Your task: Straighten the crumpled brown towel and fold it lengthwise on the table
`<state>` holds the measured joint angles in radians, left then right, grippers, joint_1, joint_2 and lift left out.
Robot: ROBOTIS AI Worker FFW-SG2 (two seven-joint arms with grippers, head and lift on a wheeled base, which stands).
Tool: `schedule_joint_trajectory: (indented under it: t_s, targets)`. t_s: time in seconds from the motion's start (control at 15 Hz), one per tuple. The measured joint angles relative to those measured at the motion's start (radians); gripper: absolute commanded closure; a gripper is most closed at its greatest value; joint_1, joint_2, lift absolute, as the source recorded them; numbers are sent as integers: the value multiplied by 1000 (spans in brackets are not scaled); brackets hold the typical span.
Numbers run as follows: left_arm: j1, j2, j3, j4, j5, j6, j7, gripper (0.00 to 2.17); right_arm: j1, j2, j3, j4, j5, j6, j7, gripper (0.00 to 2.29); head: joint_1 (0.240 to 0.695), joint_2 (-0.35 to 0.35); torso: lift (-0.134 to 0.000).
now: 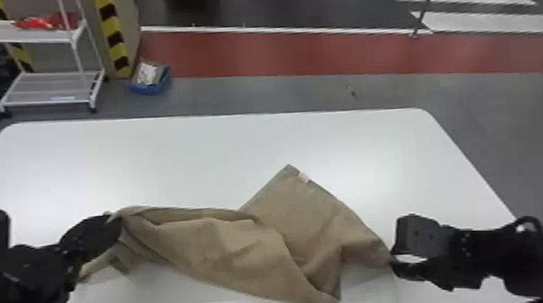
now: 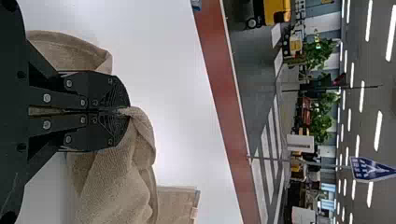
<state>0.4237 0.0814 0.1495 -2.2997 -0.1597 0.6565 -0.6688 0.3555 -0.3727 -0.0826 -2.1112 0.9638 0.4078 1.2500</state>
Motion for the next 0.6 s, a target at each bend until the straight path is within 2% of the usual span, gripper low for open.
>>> schedule_joint_trajectory:
  t_s: [0.07, 0.13, 0.27, 0.33, 0.4, 0.6]
  targets:
    - [1, 0, 1, 0, 0, -1, 0, 1109, -4, 0, -2, 0, -10, -5, 10, 1912, 695, -143, -120]
    - [1, 1, 2, 0, 0, -2, 0, 1109, -6, 1, -9, 0, -24, -15, 20, 2071, 695, -139, -120]
    - [1, 2, 6, 0, 3, -8, 0, 1109, -7, 7, -40, -1, -69, -46, 27, 2071, 695, -136, -120]
    - [1, 3, 8, 1, 4, -11, 0, 1109, -6, 13, -76, -2, -119, -69, 39, 2071, 695, -133, -120]
    - [1, 3, 12, 1, 5, -13, -1, 1109, -7, 19, -122, -4, -181, -85, 49, 2071, 695, -134, -120]
    - [-8, 3, 43, -3, 13, -3, -12, 1109, -56, 40, -346, -12, -417, -99, 52, 2071, 695, -165, -120]
